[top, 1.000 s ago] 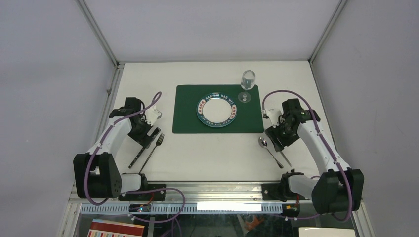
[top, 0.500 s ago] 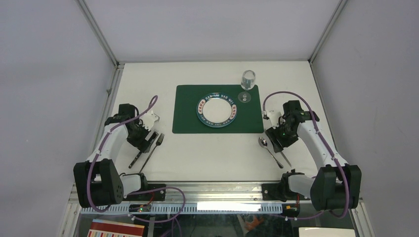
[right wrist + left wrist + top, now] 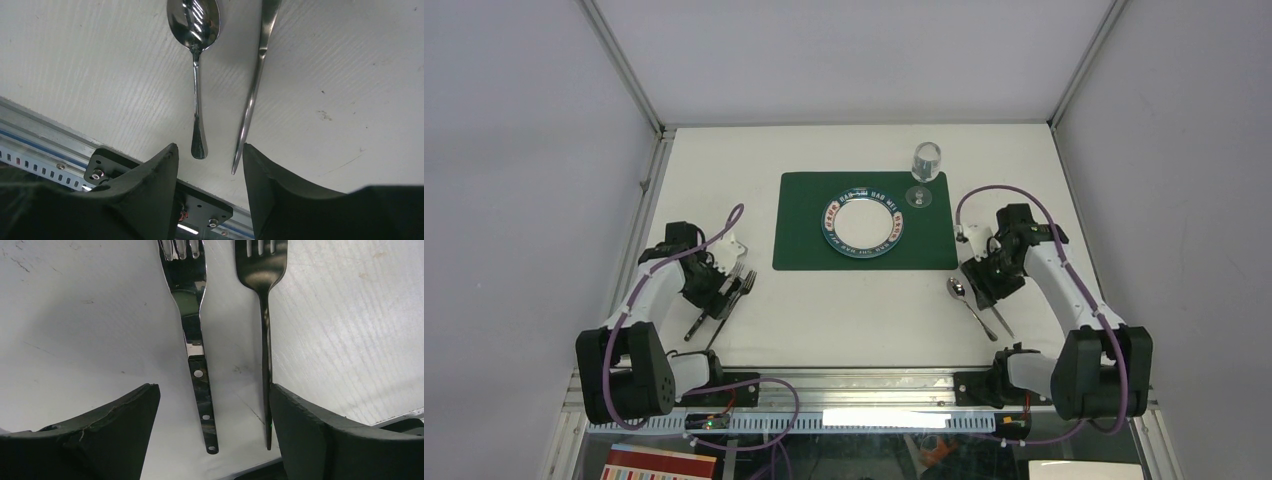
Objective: Set the dinner table for one person
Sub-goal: Pick up the knife at the center of the board.
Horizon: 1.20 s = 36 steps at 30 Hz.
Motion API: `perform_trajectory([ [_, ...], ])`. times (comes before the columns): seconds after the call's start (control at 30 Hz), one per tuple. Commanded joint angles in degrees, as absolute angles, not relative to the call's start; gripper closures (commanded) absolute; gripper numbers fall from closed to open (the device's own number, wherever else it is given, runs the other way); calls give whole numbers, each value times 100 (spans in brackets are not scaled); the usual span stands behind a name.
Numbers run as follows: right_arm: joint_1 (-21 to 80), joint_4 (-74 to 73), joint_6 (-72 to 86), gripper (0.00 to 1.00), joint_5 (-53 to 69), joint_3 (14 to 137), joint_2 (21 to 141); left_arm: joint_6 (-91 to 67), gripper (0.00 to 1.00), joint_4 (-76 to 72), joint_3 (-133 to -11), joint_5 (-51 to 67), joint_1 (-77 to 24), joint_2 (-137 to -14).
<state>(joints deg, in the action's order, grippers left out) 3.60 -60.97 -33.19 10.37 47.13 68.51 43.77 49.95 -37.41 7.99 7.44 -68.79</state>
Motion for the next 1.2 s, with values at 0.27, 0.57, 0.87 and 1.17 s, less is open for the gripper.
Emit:
perform_trajectory([
  [0.27, 201, -5537, -3562, 48, 1004, 4524, 7355, 4610, 18, 4658, -3618, 957, 905, -6807],
  [0.57, 30, -5037, -3694, 51, 934, 4428, 7826, 4665, 20, 4545, -3553, 991, 971, -7039],
  [0.87, -16, -4955, -3803, 64, 882, 4248, 8057, 4727, 34, 4501, -3517, 963, 1030, -7275],
  [1.17, -61, -4803, -3876, 65, 754, 4072, 8104, 4708, 35, 4507, -3513, 958, 1052, -7310],
])
